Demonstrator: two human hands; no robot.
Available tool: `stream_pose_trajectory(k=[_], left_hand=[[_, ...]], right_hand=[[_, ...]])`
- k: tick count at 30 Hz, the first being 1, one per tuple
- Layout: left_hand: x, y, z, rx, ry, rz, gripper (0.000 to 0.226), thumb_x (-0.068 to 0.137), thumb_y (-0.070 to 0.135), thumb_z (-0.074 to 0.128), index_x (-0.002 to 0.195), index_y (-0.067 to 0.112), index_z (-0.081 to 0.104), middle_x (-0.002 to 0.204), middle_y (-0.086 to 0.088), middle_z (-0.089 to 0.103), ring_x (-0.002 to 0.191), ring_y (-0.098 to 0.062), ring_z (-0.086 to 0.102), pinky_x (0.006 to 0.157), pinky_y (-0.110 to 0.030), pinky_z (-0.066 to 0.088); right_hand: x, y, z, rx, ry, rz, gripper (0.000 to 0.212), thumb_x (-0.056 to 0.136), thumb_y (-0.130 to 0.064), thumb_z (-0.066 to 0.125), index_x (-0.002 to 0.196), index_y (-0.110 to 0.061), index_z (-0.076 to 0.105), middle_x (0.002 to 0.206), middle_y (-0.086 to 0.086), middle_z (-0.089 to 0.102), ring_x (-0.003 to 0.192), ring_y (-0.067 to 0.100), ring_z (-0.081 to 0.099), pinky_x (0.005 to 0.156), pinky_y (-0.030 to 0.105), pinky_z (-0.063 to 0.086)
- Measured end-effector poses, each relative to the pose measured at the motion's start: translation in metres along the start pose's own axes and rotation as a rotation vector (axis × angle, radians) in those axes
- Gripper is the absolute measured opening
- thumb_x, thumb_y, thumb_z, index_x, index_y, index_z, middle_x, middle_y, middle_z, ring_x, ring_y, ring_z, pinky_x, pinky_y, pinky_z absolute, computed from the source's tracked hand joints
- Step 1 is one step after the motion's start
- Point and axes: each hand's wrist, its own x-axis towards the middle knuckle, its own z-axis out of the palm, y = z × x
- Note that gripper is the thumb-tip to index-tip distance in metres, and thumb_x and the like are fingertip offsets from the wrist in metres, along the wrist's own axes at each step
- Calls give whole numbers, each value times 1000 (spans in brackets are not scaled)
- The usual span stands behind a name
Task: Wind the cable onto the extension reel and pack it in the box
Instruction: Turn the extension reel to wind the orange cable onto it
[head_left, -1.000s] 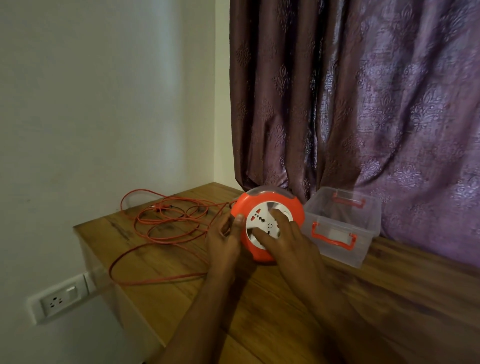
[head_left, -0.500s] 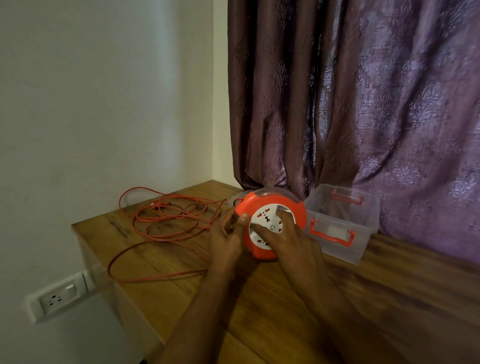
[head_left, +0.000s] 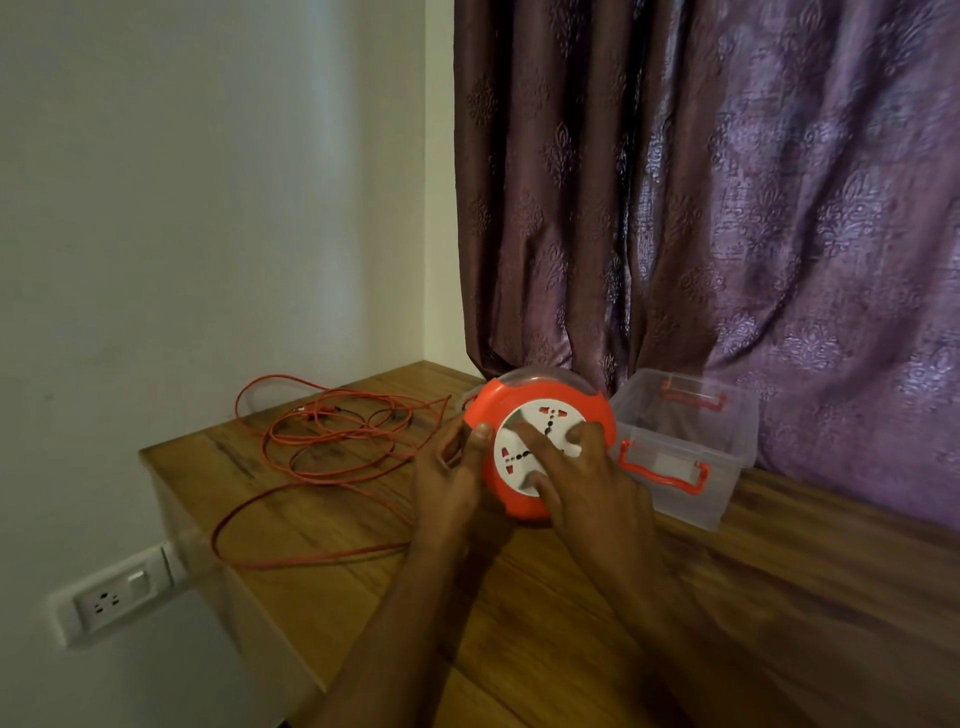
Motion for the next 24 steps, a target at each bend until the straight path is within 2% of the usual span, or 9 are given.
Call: stream_pose_trajectory(k=[2,5,7,10,15,17,20,22,24], left_hand=[[0,0,0,-17,0,11,30,89,42,64,116,28,69,104,8,76,91,-10,74,69,-33,62],[-1,-1,2,-15,-20,28,34,88,45,63,116,28,69,104,11,75,94,-12,73,74,-41,63],[-2,0,2,-4,-22,23,38,85,49,63,118,29,68,106,9,75,95,-12,73,77,-44,62],[-2,-1,4,11,-17,13,35,87,46,64,118,29,68,107,7,75,96,-13,72,80,-47,61],[-2,0,5,26,-6,12,27,92,38,62,117,28,67,105,9,75,93,-9,72,80,-40,62],[-2,2,5,10,23,5,27,92,38,62,116,28,67,102,10,74,90,-7,73,77,-37,62],[-1,6,3,-35,62,-14,17,91,38,62,107,34,67,98,12,74,87,-10,73,69,-32,62],[1,8,0,-65,82,-28,11,91,39,61,100,39,67,95,15,74,85,-9,73,68,-33,61],[1,10,-3,-57,85,-17,11,92,38,60,100,38,67,96,14,75,86,-8,73,69,-34,62]], right_hand=[[2,-3,-2,14,54,54,61,91,-53,45,144,-49,15,130,5,41,104,24,59,66,32,55],[2,-8,-5,38,92,106,63,87,-59,48,144,-42,26,124,6,53,98,26,63,64,35,53],[0,-9,-6,46,118,113,64,86,-60,50,143,-36,33,123,7,60,97,28,65,67,38,54],[-1,-11,-9,69,106,159,67,85,-64,47,144,-35,31,125,3,63,100,25,66,73,37,53],[3,-15,-14,147,132,265,63,86,-64,45,141,-33,33,102,-2,72,86,20,69,67,27,48],[4,-16,-14,187,152,242,60,89,-59,45,141,-31,35,97,-2,73,83,20,69,68,29,50],[4,-13,-14,125,230,63,55,86,-38,64,136,-24,44,100,4,70,77,23,69,57,34,55],[5,-12,-10,32,244,-56,67,76,-20,75,135,-25,43,115,10,63,87,29,67,55,38,58],[7,-10,-6,-24,207,-146,77,68,-14,80,134,-30,42,131,14,52,102,35,62,59,41,59]])
